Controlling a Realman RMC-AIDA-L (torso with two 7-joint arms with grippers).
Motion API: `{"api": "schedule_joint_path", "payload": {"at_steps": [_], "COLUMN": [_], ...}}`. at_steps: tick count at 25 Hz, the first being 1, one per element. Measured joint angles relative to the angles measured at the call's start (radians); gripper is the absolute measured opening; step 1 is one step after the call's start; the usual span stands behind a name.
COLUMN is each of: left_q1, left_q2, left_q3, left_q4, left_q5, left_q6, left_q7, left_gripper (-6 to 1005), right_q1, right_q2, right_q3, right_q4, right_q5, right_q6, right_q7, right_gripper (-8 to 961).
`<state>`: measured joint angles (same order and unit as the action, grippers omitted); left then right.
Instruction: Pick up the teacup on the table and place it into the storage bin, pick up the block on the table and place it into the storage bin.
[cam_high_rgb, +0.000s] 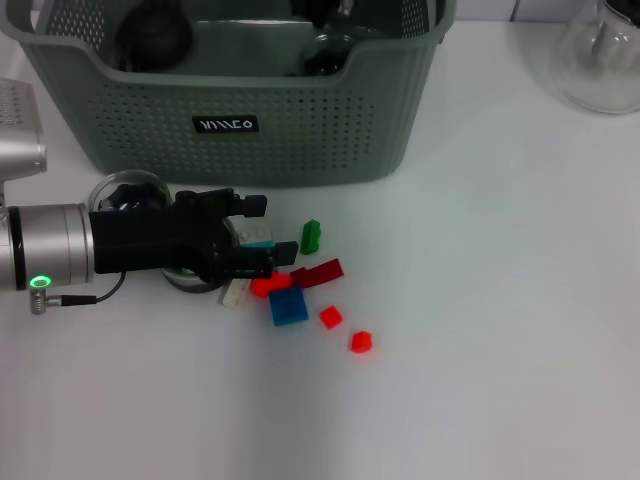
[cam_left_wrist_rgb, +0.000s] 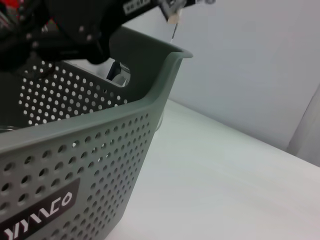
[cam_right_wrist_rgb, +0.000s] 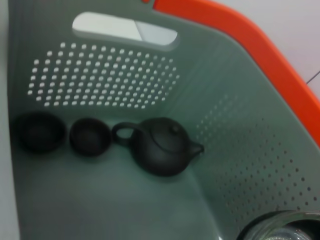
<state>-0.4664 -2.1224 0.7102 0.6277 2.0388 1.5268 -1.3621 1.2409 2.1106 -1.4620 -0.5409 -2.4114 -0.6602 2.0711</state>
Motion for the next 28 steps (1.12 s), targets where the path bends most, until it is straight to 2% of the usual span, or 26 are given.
{"api": "schedule_joint_path", "payload": {"at_steps": [28], "left_q1": [0.005], "left_q2": [0.002], "left_q3": [-0.002], "left_q4": [0.000], "left_q5": [0.000], "left_q6": [0.006], "left_q7": [0.000], "left_gripper": [858], "right_q1": [-0.033], "right_q2": [-0.004], "right_q3": [-0.041], "right_q4": [0.012], "right_q5": [-0.005], "right_q6": [0.002], "right_q7": [0.068], "right_gripper": [222]}}
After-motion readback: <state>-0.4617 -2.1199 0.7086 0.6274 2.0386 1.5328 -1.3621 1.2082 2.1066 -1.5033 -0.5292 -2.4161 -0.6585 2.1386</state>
